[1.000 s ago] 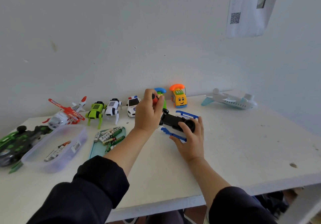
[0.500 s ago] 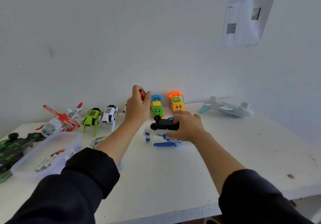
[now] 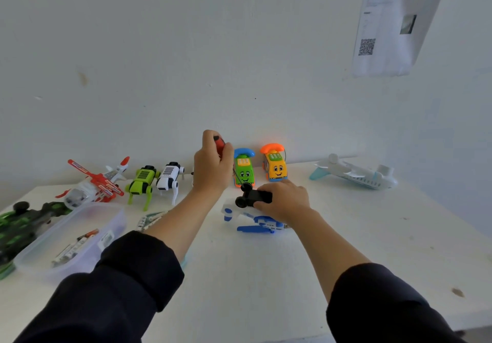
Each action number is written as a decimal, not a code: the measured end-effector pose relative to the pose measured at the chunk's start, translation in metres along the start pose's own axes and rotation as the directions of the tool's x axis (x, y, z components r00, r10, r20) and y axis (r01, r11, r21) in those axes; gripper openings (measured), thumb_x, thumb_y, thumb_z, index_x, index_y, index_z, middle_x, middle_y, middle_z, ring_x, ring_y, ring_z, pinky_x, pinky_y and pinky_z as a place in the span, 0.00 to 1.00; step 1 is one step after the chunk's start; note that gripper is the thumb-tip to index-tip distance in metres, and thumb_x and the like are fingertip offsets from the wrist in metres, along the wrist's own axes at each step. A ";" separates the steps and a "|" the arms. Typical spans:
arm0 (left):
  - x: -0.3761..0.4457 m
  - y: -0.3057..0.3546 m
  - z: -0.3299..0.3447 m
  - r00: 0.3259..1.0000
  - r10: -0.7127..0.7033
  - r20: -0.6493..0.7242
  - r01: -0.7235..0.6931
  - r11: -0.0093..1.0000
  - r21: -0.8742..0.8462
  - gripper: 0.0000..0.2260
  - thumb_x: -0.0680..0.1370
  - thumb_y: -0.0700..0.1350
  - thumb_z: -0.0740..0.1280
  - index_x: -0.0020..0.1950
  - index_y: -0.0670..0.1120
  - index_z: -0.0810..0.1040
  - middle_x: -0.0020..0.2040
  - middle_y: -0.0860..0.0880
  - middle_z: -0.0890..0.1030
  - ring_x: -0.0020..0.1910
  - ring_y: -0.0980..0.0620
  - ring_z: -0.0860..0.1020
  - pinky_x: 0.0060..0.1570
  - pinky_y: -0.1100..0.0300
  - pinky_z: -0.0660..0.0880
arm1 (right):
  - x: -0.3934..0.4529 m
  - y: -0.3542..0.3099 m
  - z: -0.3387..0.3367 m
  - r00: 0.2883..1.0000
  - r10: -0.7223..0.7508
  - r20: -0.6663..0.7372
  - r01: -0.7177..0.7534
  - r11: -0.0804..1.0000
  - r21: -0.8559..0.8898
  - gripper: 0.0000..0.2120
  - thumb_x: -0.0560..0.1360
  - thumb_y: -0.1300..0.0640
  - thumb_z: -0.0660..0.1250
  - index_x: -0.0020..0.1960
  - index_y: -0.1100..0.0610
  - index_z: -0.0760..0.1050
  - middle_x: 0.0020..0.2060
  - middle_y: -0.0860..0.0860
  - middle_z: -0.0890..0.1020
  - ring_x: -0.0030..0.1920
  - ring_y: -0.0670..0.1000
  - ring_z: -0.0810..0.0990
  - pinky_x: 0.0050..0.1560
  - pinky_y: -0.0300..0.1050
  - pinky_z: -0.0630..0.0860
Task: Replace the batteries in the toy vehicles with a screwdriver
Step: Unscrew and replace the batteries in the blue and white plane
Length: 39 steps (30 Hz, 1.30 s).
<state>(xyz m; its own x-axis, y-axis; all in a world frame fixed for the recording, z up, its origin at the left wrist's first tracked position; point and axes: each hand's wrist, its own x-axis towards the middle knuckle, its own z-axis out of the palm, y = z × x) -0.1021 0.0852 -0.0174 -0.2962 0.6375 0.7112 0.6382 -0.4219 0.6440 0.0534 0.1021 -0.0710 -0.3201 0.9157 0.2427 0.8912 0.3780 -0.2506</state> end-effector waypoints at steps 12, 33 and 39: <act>-0.008 -0.013 -0.001 0.992 -0.098 -0.081 0.093 0.994 -0.064 0.04 0.78 0.37 0.60 0.48 0.43 0.65 0.33 0.51 0.71 0.31 0.48 0.74 0.33 0.48 0.74 | 0.002 -0.014 -0.004 0.999 0.016 0.036 -0.014 0.999 -0.041 0.11 0.74 0.46 0.63 0.56 0.45 0.73 0.47 0.48 0.77 0.54 0.50 0.71 0.50 0.48 0.64; 0.001 -0.016 0.000 1.000 0.004 0.029 -0.005 1.000 0.024 0.05 0.79 0.39 0.60 0.48 0.44 0.64 0.31 0.54 0.68 0.32 0.45 0.75 0.32 0.54 0.71 | -0.002 -0.021 -0.007 0.996 0.068 0.052 -0.067 0.997 -0.023 0.12 0.73 0.45 0.65 0.56 0.44 0.73 0.44 0.46 0.75 0.55 0.49 0.70 0.50 0.47 0.63; 0.002 -0.014 -0.003 0.989 0.059 0.133 -0.058 0.998 -0.016 0.04 0.79 0.38 0.60 0.47 0.43 0.64 0.31 0.52 0.69 0.32 0.42 0.78 0.29 0.57 0.71 | -0.003 -0.023 -0.008 0.995 0.077 0.063 -0.076 0.997 -0.028 0.12 0.73 0.44 0.65 0.56 0.44 0.73 0.44 0.46 0.74 0.54 0.49 0.70 0.51 0.46 0.62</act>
<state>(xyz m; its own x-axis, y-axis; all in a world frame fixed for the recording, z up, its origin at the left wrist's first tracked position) -0.1140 0.0906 -0.0245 -0.1609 0.6913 0.7044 0.6424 -0.4685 0.6065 0.0365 0.0894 -0.0588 -0.2697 0.9490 0.1633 0.9215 0.3036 -0.2422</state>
